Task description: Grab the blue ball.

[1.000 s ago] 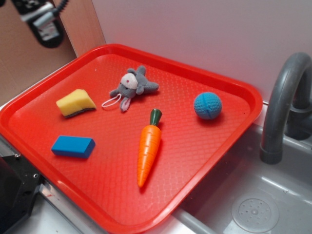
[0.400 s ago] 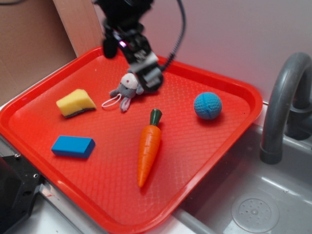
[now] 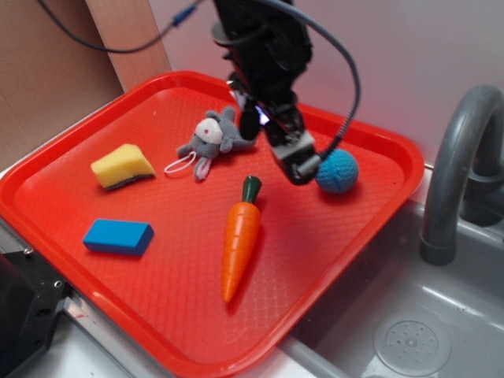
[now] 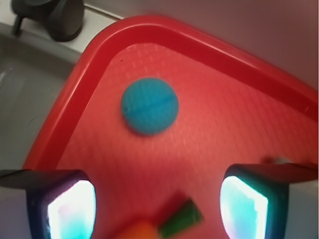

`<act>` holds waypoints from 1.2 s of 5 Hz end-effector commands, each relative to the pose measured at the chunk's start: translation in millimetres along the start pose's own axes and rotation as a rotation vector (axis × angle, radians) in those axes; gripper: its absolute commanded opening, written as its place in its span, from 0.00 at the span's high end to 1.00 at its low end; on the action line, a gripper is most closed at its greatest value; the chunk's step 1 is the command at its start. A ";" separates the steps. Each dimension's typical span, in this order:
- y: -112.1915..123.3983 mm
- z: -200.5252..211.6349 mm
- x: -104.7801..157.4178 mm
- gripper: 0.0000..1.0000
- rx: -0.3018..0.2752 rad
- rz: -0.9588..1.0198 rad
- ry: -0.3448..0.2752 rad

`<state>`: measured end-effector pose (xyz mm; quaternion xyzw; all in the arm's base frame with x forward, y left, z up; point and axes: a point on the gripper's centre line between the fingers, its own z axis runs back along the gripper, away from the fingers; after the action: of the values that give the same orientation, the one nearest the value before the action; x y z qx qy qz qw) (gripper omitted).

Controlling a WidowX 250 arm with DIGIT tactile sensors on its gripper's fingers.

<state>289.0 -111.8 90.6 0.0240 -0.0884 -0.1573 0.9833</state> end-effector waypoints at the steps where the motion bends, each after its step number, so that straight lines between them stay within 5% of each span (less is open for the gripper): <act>1: -3.9 -20.5 36.5 0.00 -0.010 0.036 -0.088; 2: -12.3 -36.9 41.8 0.00 0.000 0.036 -0.074; 3: -12.9 -52.9 38.0 1.00 -0.044 0.019 -0.046; 5: -1.3 -37.7 20.4 1.00 -0.027 0.059 -0.055; 6: 37.0 6.8 -3.8 1.00 0.021 0.300 0.011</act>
<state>292.2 -76.8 81.4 0.0272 -0.0617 -0.0209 0.9975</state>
